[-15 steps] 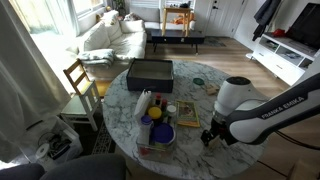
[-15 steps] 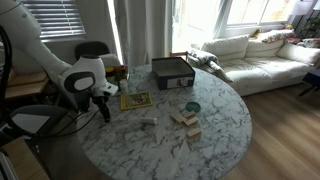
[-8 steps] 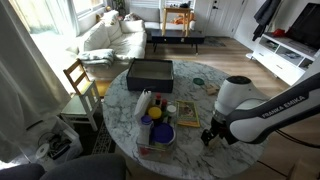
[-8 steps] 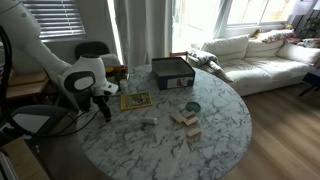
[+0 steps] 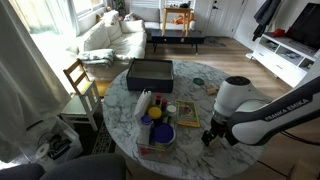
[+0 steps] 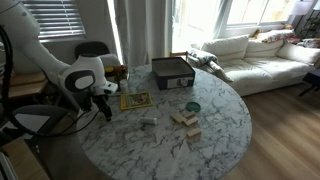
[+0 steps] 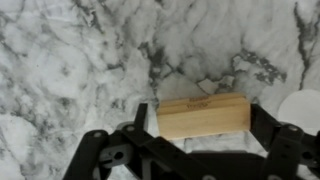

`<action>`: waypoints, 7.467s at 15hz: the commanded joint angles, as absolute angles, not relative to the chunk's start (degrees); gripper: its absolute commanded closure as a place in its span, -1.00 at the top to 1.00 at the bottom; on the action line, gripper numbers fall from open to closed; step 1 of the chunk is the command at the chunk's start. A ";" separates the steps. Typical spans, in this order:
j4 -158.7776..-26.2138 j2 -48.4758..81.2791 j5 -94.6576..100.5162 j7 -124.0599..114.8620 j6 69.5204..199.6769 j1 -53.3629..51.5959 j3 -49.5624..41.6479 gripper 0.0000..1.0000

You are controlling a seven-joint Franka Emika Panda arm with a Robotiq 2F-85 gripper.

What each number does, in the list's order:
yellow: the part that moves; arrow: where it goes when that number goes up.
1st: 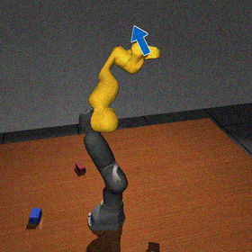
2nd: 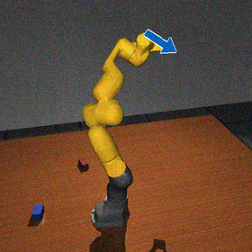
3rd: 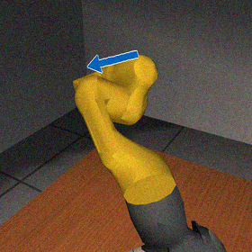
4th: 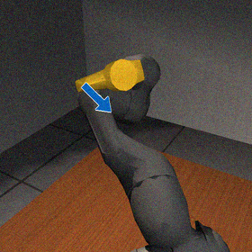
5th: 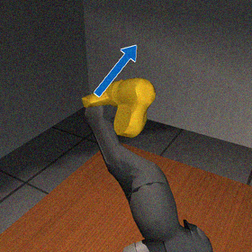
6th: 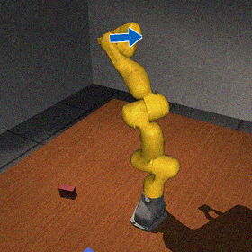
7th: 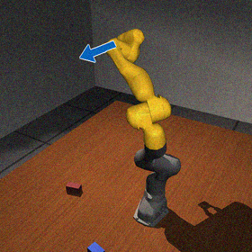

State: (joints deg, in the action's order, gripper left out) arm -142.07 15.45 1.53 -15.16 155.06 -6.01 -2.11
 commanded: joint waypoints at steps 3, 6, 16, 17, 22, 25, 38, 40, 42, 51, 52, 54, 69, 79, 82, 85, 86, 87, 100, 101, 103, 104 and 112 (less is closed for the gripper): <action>-142.19 15.62 2.80 -10.37 155.61 -5.20 -1.28 1.00; -142.05 15.90 0.50 -7.14 155.83 -4.02 0.06 1.00; -141.45 17.75 -3.48 -1.81 156.49 -1.47 2.28 1.00; -141.36 17.98 -4.05 -1.21 156.69 -1.27 2.68 1.00; -140.45 19.16 -5.37 0.13 157.14 -0.84 3.81 1.00; -139.96 19.74 -4.83 -0.26 156.90 -0.98 3.64 1.00; -141.20 14.70 -0.85 -0.94 154.78 -1.97 1.80 0.19; -141.89 12.70 -0.88 -0.78 153.90 -2.12 2.42 0.19; -142.51 10.58 -1.51 -0.72 152.62 -2.48 3.29 0.19; -143.52 3.46 -1.77 -1.10 145.92 -6.69 7.27 0.19; -143.23 3.91 -2.49 -0.33 146.41 -6.89 7.66 0.19; -142.52 4.74 -3.05 0.44 146.75 -7.21 8.20 0.19; -136.54 11.84 -2.25 7.62 146.66 -6.59 8.67 0.19; -133.69 15.57 -2.14 8.63 146.32 -5.79 8.64 0.19; -133.37 16.02 -2.01 8.44 146.56 -5.69 8.51 0.19; -133.09 16.27 -1.94 8.37 146.60 -5.54 8.37 0.19; -132.98 16.41 -1.89 8.34 146.67 -5.54 8.34 0.19; -132.86 16.54 -1.87 8.29 146.64 -5.55 8.31 0.19; -133.11 16.36 -1.83 8.25 146.96 -5.16 7.94 0.19; -133.08 16.37 -1.86 8.27 146.93 -5.09 7.95 0.19; -132.92 16.53 -1.83 8.19 146.90 -5.08 7.97 0.19; -132.81 16.68 -1.86 8.19 146.89 -5.08 8.01 0.19; -132.31 17.29 -1.80 8.01 147.04 -5.05 7.93 0.19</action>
State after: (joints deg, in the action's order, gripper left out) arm -133.09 15.95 -2.02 7.39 147.10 -5.31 8.10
